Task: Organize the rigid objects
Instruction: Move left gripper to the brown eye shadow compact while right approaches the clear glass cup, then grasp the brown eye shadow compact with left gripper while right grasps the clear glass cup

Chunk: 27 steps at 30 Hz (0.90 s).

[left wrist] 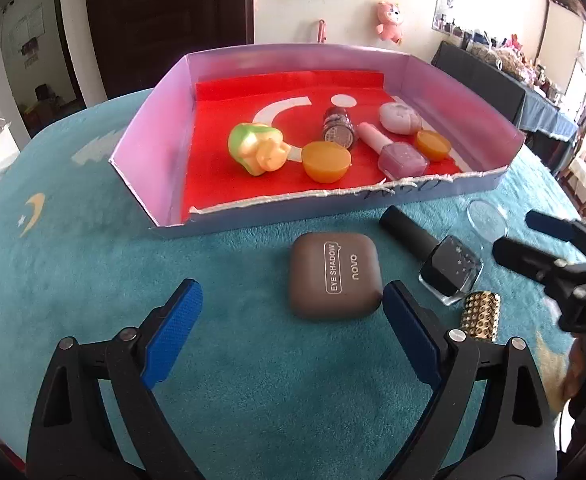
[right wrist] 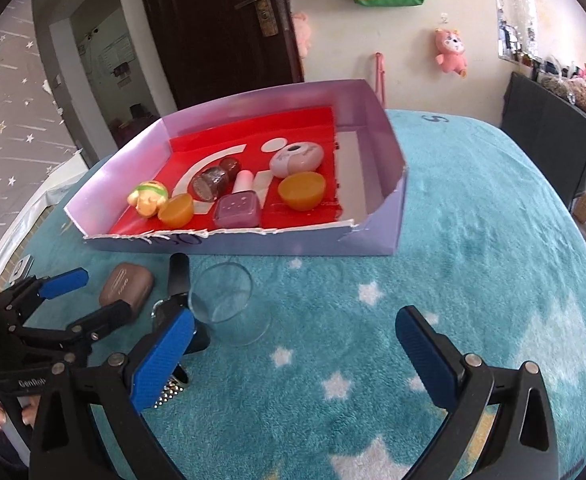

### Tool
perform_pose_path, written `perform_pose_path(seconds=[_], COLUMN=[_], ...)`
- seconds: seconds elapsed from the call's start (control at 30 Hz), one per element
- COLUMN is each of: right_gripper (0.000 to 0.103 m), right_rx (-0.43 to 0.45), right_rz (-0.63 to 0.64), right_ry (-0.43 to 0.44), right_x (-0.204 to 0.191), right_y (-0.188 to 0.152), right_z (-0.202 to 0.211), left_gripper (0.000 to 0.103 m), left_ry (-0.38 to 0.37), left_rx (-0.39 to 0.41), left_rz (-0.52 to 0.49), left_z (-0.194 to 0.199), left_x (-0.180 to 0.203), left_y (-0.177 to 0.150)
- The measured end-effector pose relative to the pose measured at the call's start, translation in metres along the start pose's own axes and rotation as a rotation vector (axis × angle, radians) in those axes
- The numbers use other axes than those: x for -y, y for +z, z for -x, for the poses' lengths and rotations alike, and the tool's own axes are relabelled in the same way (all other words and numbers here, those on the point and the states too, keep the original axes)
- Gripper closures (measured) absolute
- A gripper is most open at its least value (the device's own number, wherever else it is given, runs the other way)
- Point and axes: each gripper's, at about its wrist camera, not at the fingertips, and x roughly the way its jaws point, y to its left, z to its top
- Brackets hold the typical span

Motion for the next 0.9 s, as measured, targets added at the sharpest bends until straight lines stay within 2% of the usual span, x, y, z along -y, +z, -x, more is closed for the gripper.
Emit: perform_pose_path(seconds=[0.43, 0.53, 0.6, 0.67, 0.83, 0.9], right_gripper=[0.001, 0.003, 0.005, 0.009, 0.018, 0.023], right_rx=[-0.099, -0.106, -0.107, -0.108, -0.097, -0.09], right_rz=[0.073, 0.088, 0.093, 0.103, 0.111, 0.106], right_ry=[-0.012, -0.012, -0.008, -0.008, 0.009, 0.027], right_x=[-0.003, -0.004, -0.006, -0.008, -0.012, -0.012], right_y=[0.002, 0.005, 0.007, 0.008, 0.012, 0.014], right_z=[-0.02, -0.023, -0.026, -0.028, -0.031, -0.031], left_gripper=[0.012, 0.026, 0.029, 0.04, 0.054, 0.054], left_ry=[-0.036, -0.06, -0.068, -0.083, -0.122, -0.128], left_rx=[-0.03, -0.041, -0.045, -0.043, -0.04, -0.039], left_rz=[-0.007, -0.001, -0.001, 0.0, 0.001, 0.001], left_z=[-0.021, -0.024, -0.025, -0.024, -0.023, -0.022], left_x=[0.007, 0.007, 0.007, 0.007, 0.008, 0.009], left_y=[0.013, 0.014, 0.014, 0.013, 0.014, 0.013])
